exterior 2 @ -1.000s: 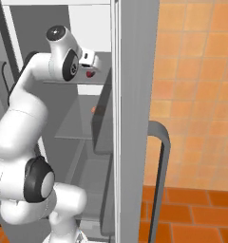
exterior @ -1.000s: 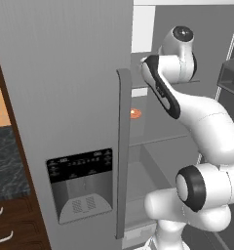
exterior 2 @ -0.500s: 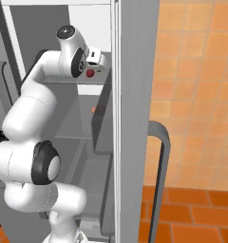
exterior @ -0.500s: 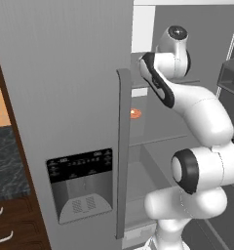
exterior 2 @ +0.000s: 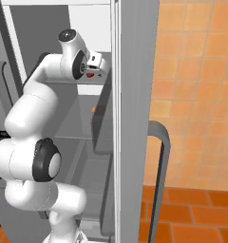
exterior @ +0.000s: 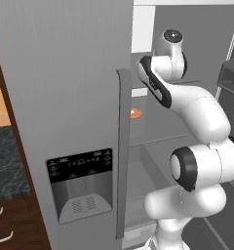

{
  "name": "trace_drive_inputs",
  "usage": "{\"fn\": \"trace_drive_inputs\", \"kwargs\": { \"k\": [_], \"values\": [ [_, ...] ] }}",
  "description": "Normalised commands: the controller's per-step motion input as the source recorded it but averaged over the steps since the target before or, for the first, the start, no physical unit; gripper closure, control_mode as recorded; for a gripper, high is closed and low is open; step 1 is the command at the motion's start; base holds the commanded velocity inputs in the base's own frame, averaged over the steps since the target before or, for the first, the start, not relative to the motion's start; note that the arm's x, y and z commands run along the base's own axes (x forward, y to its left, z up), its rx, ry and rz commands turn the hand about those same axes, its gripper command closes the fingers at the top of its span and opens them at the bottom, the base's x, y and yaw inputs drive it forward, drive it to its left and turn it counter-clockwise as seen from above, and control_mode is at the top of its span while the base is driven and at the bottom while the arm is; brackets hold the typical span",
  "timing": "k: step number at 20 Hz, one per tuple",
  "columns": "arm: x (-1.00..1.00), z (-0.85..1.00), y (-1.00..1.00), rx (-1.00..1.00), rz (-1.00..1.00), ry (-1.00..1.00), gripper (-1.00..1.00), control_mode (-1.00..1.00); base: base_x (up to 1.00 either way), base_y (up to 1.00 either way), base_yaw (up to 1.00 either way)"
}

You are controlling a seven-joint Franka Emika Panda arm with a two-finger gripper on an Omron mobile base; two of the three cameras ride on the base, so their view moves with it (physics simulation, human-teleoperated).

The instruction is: Take the strawberry from the fridge and place it on top of the pancake, located on the dining counter.

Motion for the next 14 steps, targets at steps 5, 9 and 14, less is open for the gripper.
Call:
{"fn": "trace_drive_inputs", "kwargs": {
  "k": [5, 9, 14],
  "values": [
    [0.04, -0.21, 0.0, 0.0, 0.0, 0.0, -1.0, -1.0, 0.0, 0.0, 0.0],
    [0.03, -0.09, 0.0, 0.0, 0.0, 0.0, 1.0, -1.0, 0.0, 0.0, 0.0],
    [-0.07, -0.08, 0.0, 0.0, 0.0, -0.05, 1.0, -1.0, 0.0, 0.0, 0.0]
  ]
}}
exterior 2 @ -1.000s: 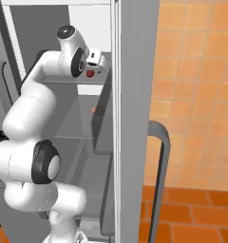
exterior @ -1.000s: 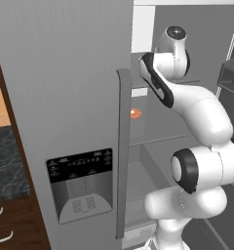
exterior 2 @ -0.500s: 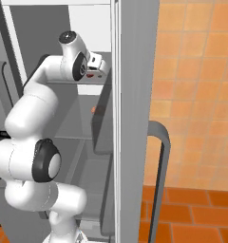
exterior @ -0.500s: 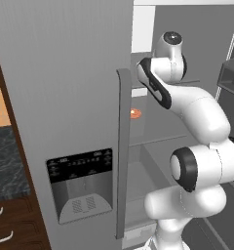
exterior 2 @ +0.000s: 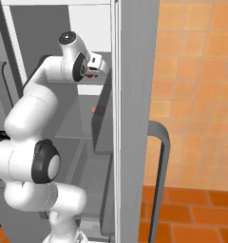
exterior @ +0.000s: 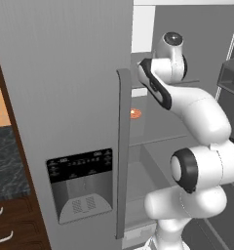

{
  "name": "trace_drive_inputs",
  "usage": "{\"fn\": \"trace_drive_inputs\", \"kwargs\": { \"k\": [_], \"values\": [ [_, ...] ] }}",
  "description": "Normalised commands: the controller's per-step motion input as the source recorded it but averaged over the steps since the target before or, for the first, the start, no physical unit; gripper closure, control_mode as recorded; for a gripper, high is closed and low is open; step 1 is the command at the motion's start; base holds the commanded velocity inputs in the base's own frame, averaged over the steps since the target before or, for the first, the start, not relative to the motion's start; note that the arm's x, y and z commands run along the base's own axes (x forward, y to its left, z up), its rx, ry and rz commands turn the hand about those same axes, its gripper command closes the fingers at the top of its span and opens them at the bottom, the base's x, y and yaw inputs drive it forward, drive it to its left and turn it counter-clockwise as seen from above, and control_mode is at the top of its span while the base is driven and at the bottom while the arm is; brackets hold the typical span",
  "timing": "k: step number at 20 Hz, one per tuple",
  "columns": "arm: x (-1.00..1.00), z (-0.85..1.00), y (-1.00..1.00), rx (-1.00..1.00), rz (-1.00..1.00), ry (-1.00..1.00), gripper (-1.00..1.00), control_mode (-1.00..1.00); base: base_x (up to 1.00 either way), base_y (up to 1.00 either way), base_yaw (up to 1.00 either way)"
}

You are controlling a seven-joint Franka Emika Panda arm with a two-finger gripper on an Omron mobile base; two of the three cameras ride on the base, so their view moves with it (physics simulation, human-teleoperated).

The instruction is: Take the strawberry from the fridge and place it on top of the pancake, located on the dining counter.

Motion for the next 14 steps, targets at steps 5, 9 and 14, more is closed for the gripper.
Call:
{"fn": "trace_drive_inputs", "kwargs": {
  "k": [5, 9, 14],
  "values": [
    [-0.83, -0.01, 0.0, 0.0, 0.03, -0.3, 1.0, -1.0, 0.0, 0.0, 0.0],
    [-0.92, 0.13, 0.01, 0.03, 0.05, -0.12, 1.0, -1.0, 0.0, 0.0, 0.0],
    [-0.91, 0.26, 0.0, 0.0, 0.01, 0.12, 1.0, -1.0, 0.0, 0.0, 0.0]
  ]
}}
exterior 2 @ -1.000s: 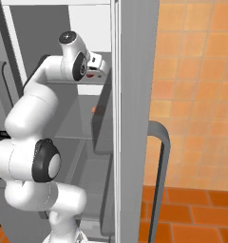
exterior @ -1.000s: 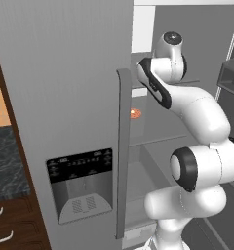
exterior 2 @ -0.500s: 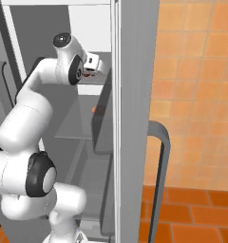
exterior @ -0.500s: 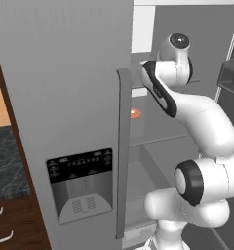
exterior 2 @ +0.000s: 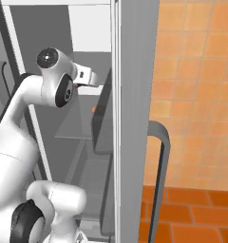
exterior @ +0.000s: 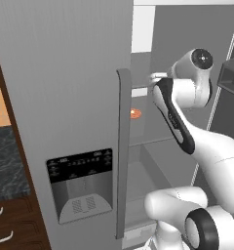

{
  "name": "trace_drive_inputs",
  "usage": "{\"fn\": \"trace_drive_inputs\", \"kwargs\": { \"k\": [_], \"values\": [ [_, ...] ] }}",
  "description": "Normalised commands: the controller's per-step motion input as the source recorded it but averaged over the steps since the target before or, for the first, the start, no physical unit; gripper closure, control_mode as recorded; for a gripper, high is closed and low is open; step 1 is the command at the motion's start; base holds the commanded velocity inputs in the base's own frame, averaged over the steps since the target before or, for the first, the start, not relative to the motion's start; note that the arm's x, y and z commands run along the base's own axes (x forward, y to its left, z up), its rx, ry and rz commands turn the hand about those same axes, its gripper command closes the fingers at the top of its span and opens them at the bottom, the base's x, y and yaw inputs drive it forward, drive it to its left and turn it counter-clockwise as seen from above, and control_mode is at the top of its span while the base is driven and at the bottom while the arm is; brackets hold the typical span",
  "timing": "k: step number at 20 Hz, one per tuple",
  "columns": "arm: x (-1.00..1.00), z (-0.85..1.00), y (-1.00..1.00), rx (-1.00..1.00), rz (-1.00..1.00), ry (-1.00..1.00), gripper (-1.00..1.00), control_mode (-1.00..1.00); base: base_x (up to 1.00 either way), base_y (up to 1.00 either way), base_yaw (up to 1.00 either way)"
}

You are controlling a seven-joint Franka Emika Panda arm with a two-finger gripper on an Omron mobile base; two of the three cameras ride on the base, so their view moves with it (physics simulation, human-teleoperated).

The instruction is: Take the strawberry from the fridge and place it on top of the pancake, located on the dining counter.

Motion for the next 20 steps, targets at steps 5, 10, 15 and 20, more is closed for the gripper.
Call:
{"fn": "trace_drive_inputs", "kwargs": {
  "k": [5, 10, 15, 20],
  "values": [
    [-0.98, 0.15, 0.04, 0.0, 0.01, 0.39, 1.0, -1.0, 0.0, 0.0, 0.0],
    [-0.98, -0.43, 0.0, 0.0, 0.05, 0.23, 1.0, -1.0, 0.0, 0.0, 0.0],
    [-1.0, -0.5, 0.0, 0.0, 0.07, 0.13, 1.0, -1.0, 0.0, 0.0, 0.0],
    [-0.94, -0.77, 0.19, -0.07, 0.01, 0.1, 1.0, -1.0, 0.0, 0.0, 0.0]
  ]
}}
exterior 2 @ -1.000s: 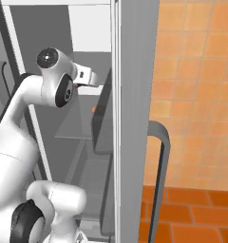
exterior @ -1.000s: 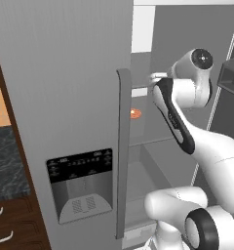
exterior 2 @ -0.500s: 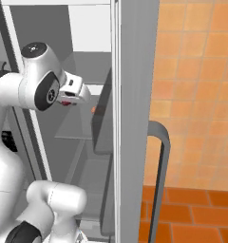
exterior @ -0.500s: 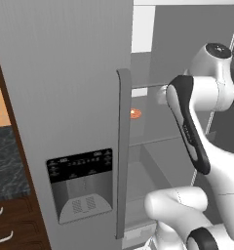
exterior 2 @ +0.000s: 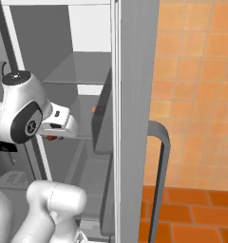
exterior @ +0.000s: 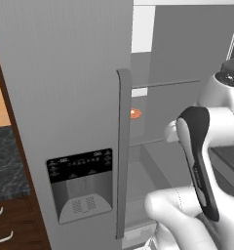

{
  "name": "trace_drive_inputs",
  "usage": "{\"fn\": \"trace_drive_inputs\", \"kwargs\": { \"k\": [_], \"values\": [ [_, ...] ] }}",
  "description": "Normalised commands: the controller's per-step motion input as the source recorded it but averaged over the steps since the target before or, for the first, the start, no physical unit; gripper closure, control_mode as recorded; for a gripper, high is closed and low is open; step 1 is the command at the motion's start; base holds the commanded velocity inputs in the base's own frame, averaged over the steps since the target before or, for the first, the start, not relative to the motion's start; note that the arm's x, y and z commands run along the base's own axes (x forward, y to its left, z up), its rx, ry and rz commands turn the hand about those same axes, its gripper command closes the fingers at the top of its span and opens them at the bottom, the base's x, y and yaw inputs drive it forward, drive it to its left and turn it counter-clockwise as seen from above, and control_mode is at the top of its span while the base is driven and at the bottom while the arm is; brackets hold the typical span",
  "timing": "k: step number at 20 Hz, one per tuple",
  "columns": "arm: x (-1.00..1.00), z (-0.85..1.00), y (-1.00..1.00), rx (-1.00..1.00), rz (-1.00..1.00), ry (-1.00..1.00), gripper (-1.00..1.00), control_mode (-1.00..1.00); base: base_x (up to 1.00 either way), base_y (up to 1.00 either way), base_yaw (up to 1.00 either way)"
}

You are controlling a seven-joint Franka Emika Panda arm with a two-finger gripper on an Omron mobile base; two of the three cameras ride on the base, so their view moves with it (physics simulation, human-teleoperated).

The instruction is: Take the strawberry from the fridge and place it on top of the pancake, located on the dining counter.

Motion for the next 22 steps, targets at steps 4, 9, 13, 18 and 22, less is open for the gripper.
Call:
{"fn": "trace_drive_inputs", "kwargs": {
  "k": [4, 9, 13, 18, 22],
  "values": [
    [-0.3, -0.57, 0.05, -0.03, 0.0, 0.08, 1.0, -1.0, 0.0, 0.0, 0.0],
    [-0.06, -0.46, -0.01, 0.0, 0.0, 0.0, 1.0, -1.0, 0.0, 0.0, 0.0],
    [0.0, -0.11, 0.0, 0.0, 0.0, 0.0, 1.0, -1.0, 0.0, 0.0, 0.0],
    [0.0, 0.0, 0.0, 0.0, 0.0, 0.0, 1.0, -1.0, 0.0, 0.0, 0.0],
    [-0.04, 0.0, 0.01, 0.0, 0.0, 0.0, 1.0, 1.0, -0.11, 0.04, 0.0]
  ]
}}
